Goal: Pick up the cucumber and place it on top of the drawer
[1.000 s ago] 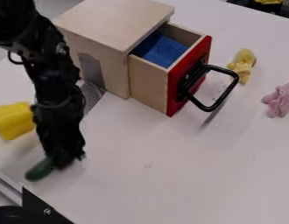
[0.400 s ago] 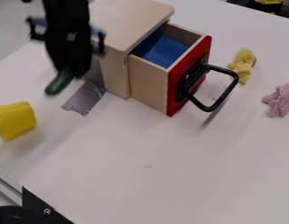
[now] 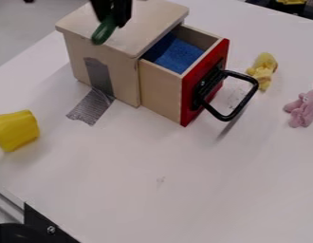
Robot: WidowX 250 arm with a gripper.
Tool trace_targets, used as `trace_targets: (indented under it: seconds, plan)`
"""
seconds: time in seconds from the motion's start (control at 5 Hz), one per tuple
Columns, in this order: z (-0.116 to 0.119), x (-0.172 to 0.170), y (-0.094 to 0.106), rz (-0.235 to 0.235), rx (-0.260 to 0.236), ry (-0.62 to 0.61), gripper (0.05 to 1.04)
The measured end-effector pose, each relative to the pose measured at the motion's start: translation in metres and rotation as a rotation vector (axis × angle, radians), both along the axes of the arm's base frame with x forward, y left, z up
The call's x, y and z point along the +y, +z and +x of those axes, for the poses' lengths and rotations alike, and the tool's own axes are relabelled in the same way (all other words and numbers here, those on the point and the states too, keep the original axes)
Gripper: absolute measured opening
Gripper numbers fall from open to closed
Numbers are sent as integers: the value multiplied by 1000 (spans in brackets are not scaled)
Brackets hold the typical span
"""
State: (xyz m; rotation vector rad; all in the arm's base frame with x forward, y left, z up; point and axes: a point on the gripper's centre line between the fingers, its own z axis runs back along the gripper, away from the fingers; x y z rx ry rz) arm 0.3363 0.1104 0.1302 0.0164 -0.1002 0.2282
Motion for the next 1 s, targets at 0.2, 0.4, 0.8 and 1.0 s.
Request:
trace_targets:
  seconds: [0.2,0.4,0.8,1.0]
  plan:
    - [27,2,-16,19,17,-27,315]
    - [33,3,-22,19,33,-30,360]
    - [34,-4,-3,9,40,-53,938]
    - [30,-9,39,18,-35,-79,998]
